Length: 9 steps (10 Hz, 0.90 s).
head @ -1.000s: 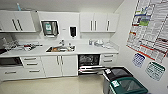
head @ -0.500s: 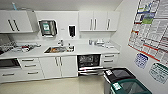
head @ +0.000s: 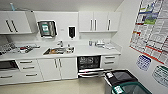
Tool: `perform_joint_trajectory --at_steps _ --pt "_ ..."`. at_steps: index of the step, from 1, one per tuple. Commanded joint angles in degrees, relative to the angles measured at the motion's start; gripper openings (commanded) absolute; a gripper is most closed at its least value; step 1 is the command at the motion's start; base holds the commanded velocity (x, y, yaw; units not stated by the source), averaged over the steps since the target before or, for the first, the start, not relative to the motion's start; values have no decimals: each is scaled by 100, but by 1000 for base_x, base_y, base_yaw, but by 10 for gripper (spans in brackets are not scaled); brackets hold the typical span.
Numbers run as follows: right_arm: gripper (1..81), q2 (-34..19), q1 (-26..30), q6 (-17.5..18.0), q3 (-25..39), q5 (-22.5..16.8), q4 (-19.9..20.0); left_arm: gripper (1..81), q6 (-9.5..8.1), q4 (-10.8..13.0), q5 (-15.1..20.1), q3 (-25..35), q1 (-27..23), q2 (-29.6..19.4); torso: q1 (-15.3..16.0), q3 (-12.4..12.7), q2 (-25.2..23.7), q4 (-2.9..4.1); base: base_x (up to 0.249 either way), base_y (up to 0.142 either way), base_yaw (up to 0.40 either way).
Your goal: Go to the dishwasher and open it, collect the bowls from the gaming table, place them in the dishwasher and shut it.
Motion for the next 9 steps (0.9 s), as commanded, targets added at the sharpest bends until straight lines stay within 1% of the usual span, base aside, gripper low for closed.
perform_joint_trajectory --at_steps 1,9 --pt "10 -53 149 -35 -24 -285 -34 10 13 -3 197 -12 -222 -8 1 0 0 0 114 0 0" --pt "10 -44 159 -79 -33 -329 -42 10 13 -3 197 -12 -213 -26 1 0 0 0 105 0 0"
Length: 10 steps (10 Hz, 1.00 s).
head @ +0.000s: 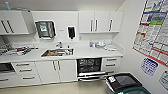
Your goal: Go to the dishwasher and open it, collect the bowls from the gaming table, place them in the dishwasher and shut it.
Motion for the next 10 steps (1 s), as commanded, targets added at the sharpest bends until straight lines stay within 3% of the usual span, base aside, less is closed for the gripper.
perform_joint_trajectory --at_steps 1,10 --pt "10 -53 176 -55 -31 -300 -34 10 7 -5 195 -12 -213 -26 3 0 0 0 104 0 0" --pt "10 -44 185 -108 -31 -300 -34 10 -1 -13 195 -12 -213 -43 3 0 0 0 94 0 0"
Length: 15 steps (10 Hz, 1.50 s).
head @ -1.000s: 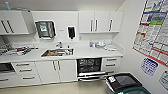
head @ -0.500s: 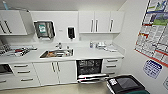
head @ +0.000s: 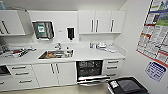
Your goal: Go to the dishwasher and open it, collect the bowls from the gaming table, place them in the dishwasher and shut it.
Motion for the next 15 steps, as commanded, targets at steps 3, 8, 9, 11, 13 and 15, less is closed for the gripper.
perform_joint_trajectory --at_steps 3,8,9,11,13,15 --pt "10 -38 153 -25 -31 -300 -34 10 3 -4 197 -12 -213 -41 1 0 0 0 91 0 0" --pt "10 -47 153 -25 -31 -300 -25 10 3 -12 197 -12 -213 -32 1 0 0 0 91 0 0" --pt "10 -47 153 -25 -31 -300 -25 10 3 -12 197 -12 -205 -32 1 0 0 0 91 0 0" --pt "10 -38 161 -25 -31 -300 -34 10 3 -12 197 -12 -213 -32 1 0 0 0 91 0 0" --pt "10 -47 161 -25 -31 -300 -26 10 3 -12 197 -12 -205 -41 1 0 0 0 88 63 0" --pt "10 -47 161 -25 -31 -309 -34 10 3 -12 197 -12 -213 -41 1 0 0 0 87 66 0"
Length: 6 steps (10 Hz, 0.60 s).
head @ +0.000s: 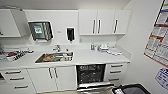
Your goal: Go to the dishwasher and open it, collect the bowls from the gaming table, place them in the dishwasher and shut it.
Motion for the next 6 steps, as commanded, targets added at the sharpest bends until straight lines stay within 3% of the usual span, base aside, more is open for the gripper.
perform_joint_trajectory --at_steps 1,4,6 --pt "10 -48 164 -25 -22 -306 -34 10 -4 -12 197 -12 -213 -41 5 0 0 0 87 67 0" --pt "10 -39 181 -25 -30 -342 -34 10 5 -3 197 -12 -213 -41 5 0 0 0 87 66 0" --pt "10 -39 181 -25 -22 -342 -34 10 5 -3 197 -12 -213 -41 6 0 0 0 90 0 0"
